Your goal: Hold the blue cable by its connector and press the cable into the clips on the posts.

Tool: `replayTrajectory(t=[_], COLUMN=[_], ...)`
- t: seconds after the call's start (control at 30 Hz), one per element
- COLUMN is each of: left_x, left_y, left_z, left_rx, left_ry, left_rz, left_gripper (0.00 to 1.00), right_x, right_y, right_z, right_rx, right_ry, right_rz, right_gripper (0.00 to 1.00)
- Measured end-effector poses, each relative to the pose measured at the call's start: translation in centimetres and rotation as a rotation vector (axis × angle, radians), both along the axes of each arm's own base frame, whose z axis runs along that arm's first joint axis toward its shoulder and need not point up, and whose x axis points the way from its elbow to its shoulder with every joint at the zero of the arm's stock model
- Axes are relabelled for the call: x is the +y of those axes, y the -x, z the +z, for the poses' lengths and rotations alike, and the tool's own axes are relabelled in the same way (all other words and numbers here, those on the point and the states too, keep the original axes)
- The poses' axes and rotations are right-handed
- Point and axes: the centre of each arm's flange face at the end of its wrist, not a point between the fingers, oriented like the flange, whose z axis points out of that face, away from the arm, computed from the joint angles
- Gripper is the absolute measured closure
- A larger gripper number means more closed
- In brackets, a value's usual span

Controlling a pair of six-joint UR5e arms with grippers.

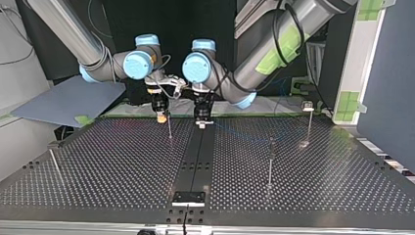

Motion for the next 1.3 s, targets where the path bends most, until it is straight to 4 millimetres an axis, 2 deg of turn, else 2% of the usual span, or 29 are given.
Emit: replayTrajectory(t=[0.3,0.6,0.83,1.1,1.3], left_x=[-1.9,-3.1,-5.1,-6.0,-6.3], left_y=[1.2,1.7,3.0,3.0,2.8], left_z=[-0.4,-5.3,-8.9,-10.1,-11.4], left_rx=[-0.017,0.029,0.036,0.005,-0.005], left_ry=[0.033,0.003,0.036,0.072,0.083], left_rz=[-0.032,-0.049,-0.082,-0.095,-0.093], left_gripper=[1.0,1.0,1.0,1.0,1.0], right_x=[0.3,1.0,0.6,0.5,0.1], right_y=[2.7,5.0,5.6,6.7,7.4], right_z=[-2.7,-5.3,-5.7,-7.2,-9.6], right_rx=[-0.027,-0.042,-0.065,-0.071,-0.05], right_ry=[-0.03,-0.037,-0.012,0.009,-0.011], right_rz=[-0.028,-0.026,-0.015,-0.022,-0.017], right_gripper=[1.0,1.0,1.0,1.0,1.0])
